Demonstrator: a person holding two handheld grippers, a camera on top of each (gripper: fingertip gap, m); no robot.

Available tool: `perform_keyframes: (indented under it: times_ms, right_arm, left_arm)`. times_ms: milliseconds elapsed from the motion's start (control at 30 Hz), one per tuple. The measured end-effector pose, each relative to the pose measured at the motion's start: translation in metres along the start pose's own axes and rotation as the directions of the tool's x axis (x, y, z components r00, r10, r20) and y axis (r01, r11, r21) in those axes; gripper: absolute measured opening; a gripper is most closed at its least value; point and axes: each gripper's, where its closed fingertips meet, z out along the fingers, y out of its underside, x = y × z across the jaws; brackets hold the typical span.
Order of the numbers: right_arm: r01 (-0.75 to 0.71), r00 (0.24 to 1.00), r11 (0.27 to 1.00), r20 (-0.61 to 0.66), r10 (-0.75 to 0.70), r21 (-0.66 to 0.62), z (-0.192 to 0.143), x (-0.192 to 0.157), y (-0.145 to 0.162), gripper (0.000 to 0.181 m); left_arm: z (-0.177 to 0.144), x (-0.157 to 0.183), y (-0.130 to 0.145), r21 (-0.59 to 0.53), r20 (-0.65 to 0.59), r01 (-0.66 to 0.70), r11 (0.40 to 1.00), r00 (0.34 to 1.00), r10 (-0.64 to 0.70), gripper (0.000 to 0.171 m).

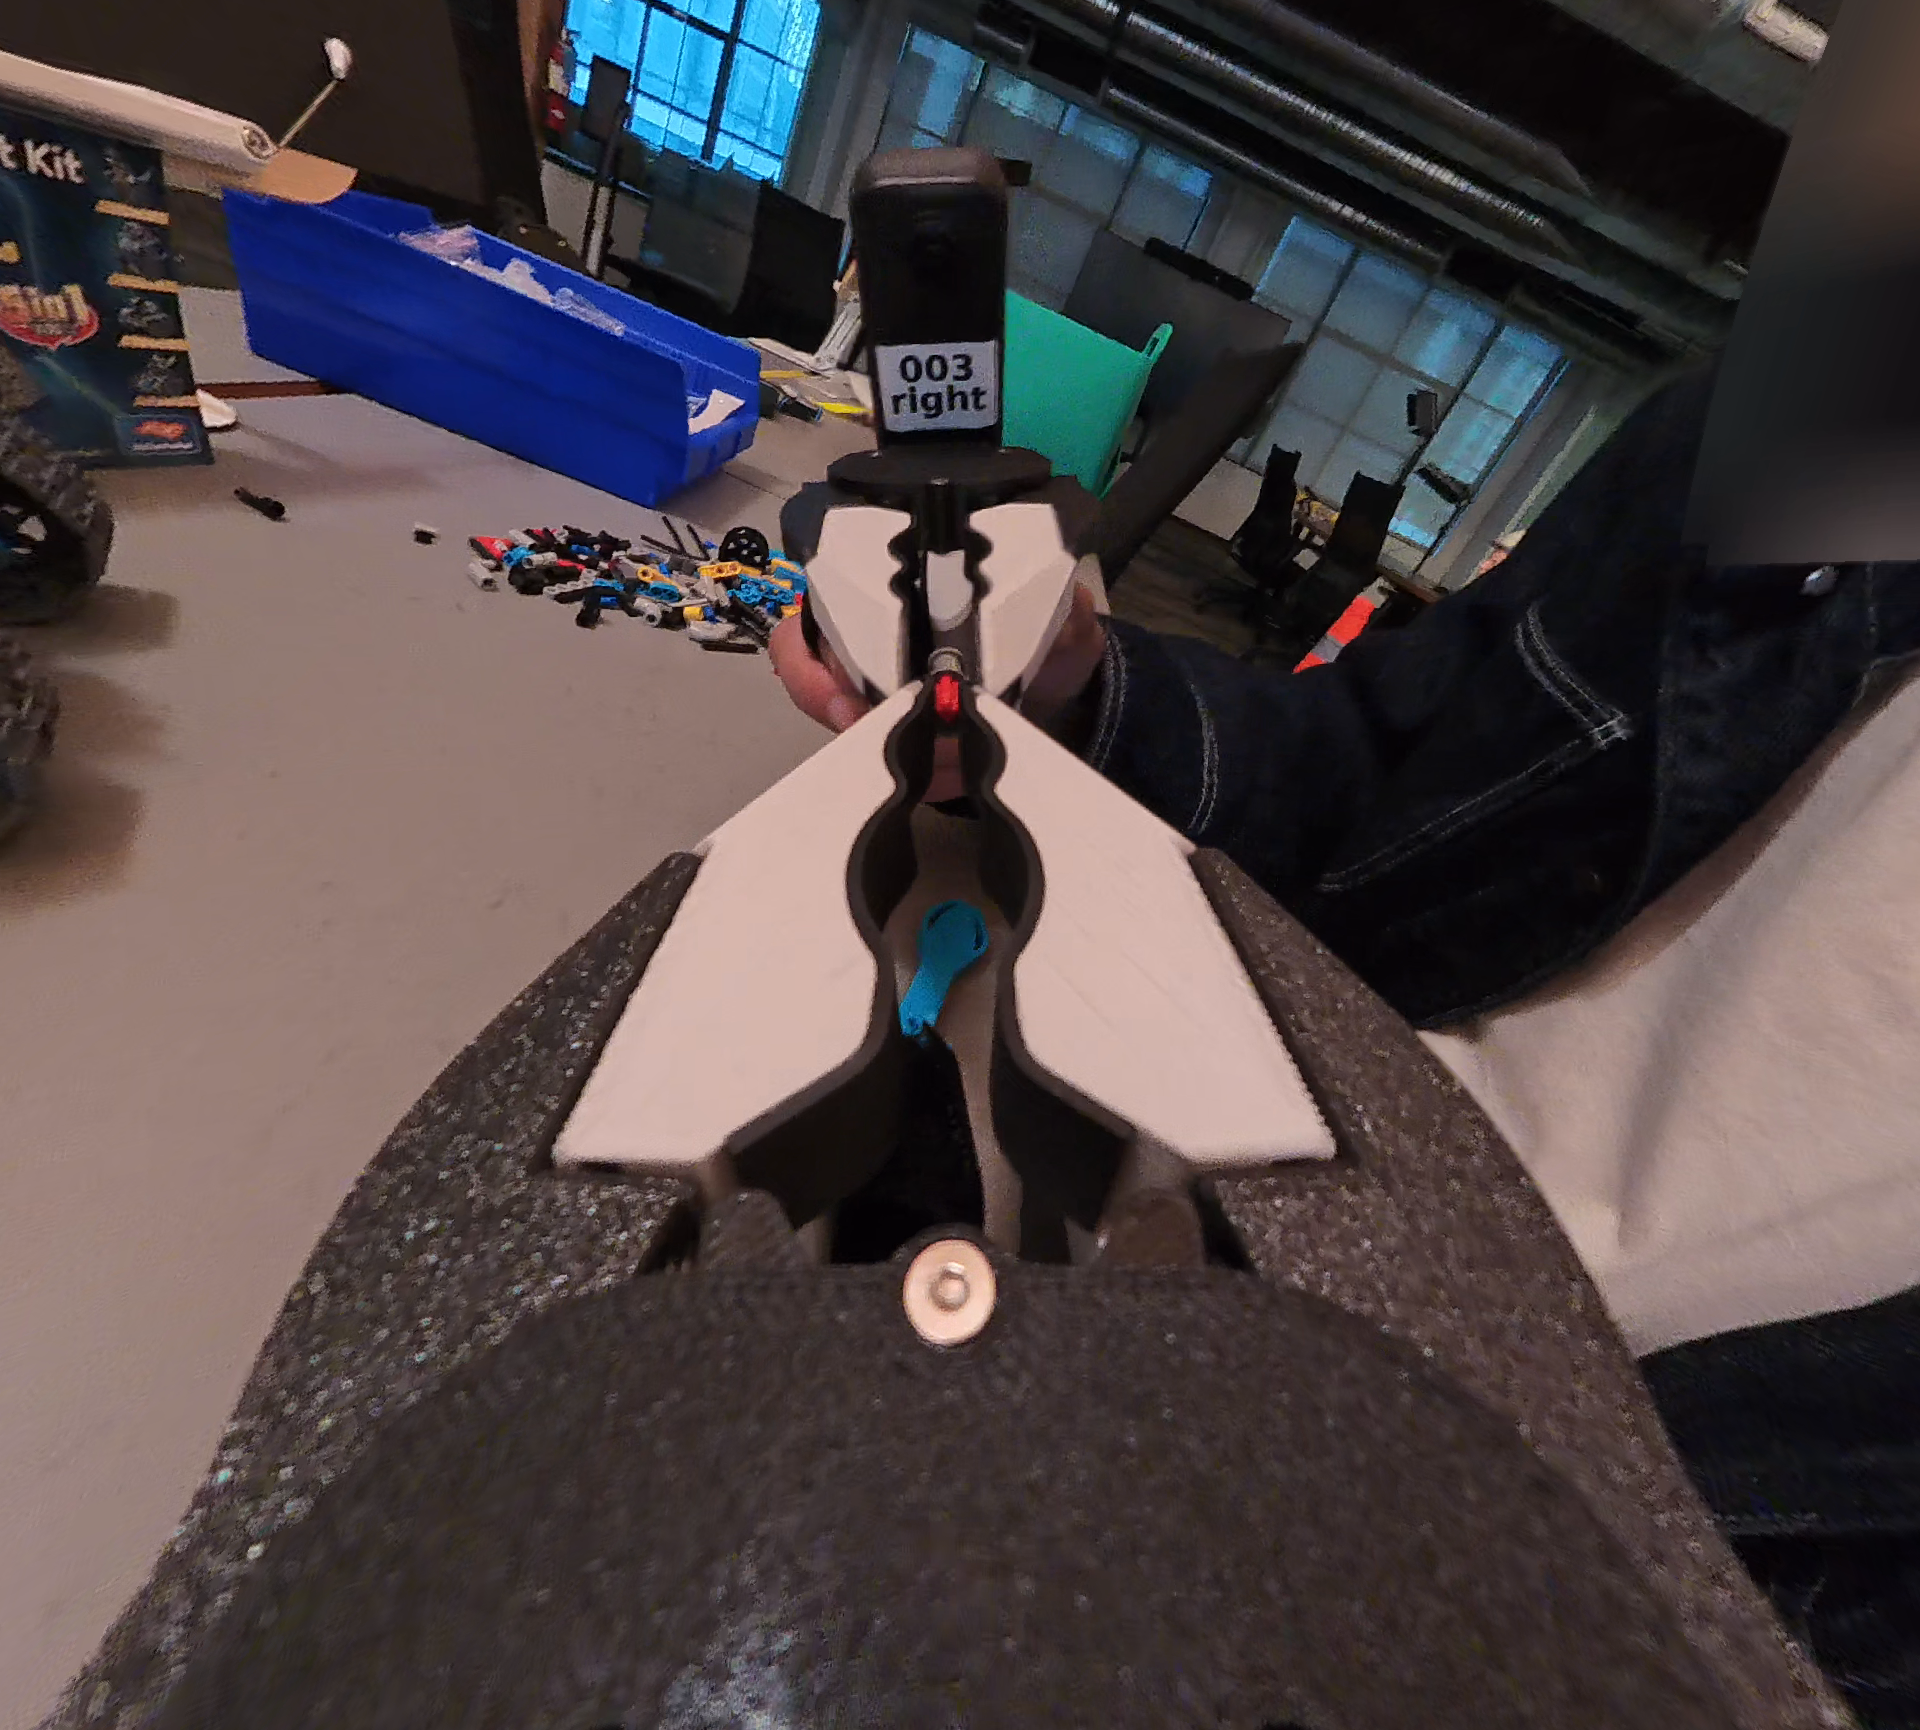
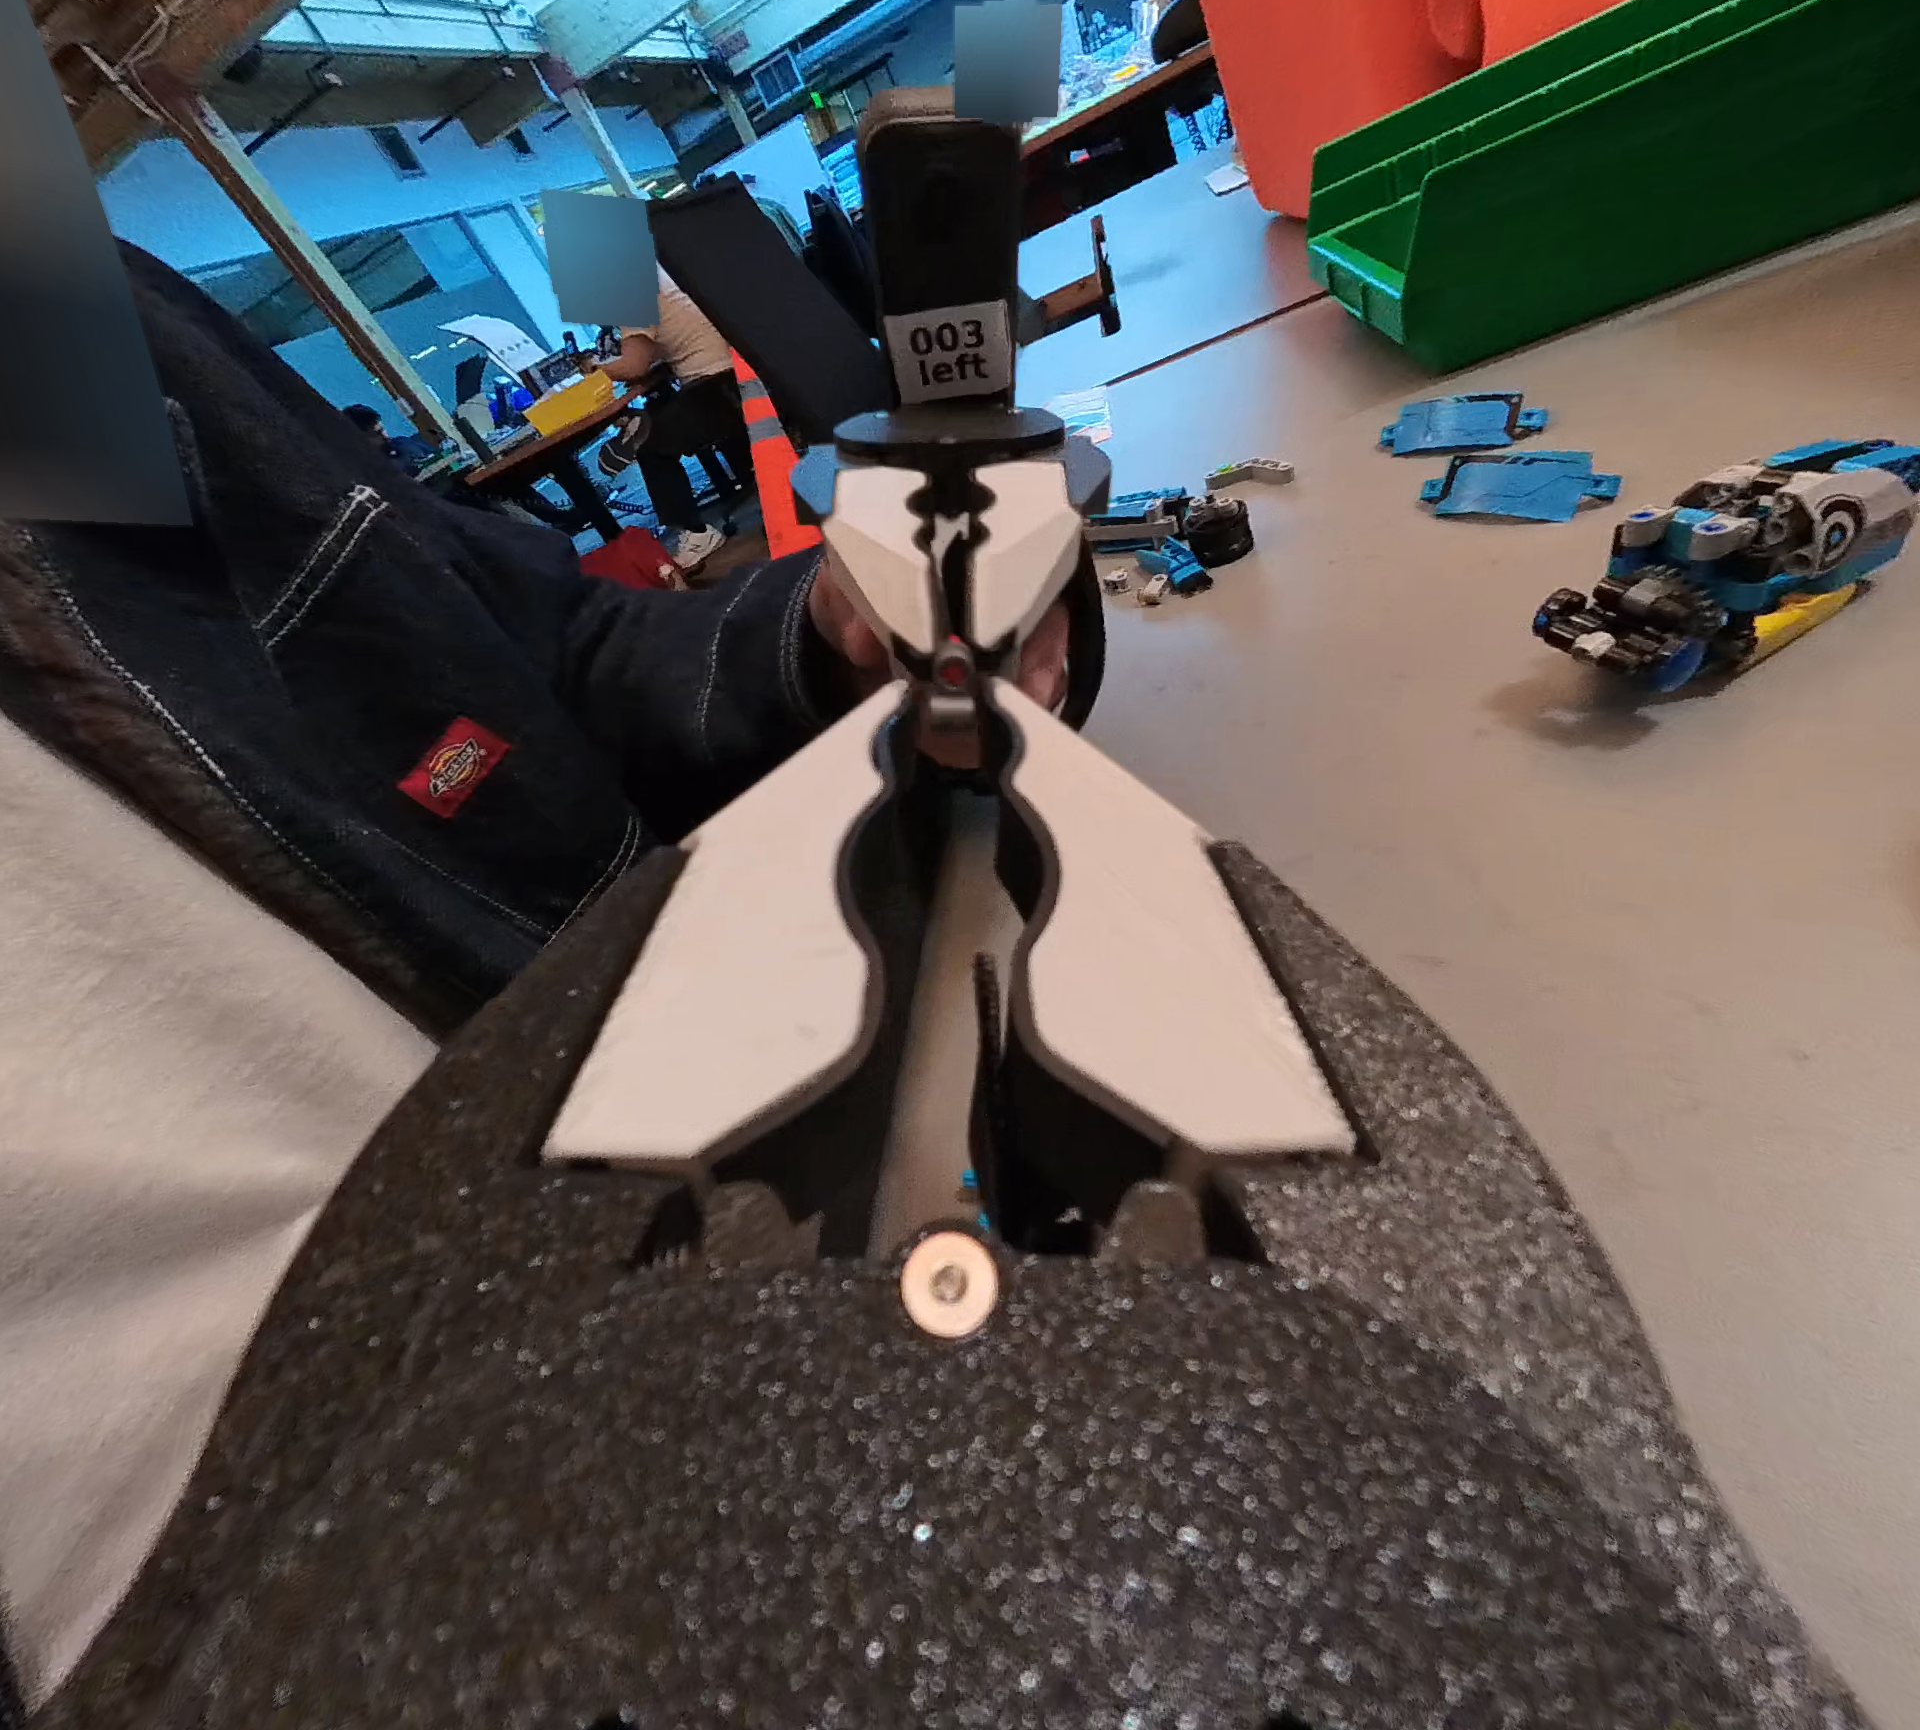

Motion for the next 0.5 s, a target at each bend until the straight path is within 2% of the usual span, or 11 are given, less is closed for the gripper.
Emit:
perform_keyframes:
  times_ms: [233,333,367,433,500]
  right_arm:
    - [0.051,0.999,0.999,-0.014,-0.051,0.000,0.000,-0.001,-0.002,0.005]
    - [0.028,0.999,0.999,0.019,-0.028,0.019,-0.005,-0.003,-0.004,0.005]
    - [0.013,1.000,0.995,-0.024,-0.011,0.101,-0.022,0.006,-0.018,0.004]
    - [-0.015,0.999,0.959,-0.036,0.026,0.283,-0.069,0.014,-0.049,0.003]
    - [-0.012,0.996,0.966,-0.080,0.033,0.258,-0.082,0.021,-0.042,0.005]
  left_arm:
    - [0.000,0.002,-0.001,-0.015,0.031,-0.084,0.996,0.996,0.085,0.002]
    - [-0.004,0.005,-0.002,-0.022,0.016,-0.111,0.994,0.994,0.111,0.001]
    - [-0.014,0.004,-0.010,0.020,0.009,-0.097,0.995,0.995,0.097,0.001]
    - [-0.047,-0.013,-0.032,0.122,0.076,-0.073,0.990,0.995,0.064,0.001]
    - [-0.063,-0.025,-0.035,0.127,0.117,-0.073,0.989,0.991,0.058,0.002]
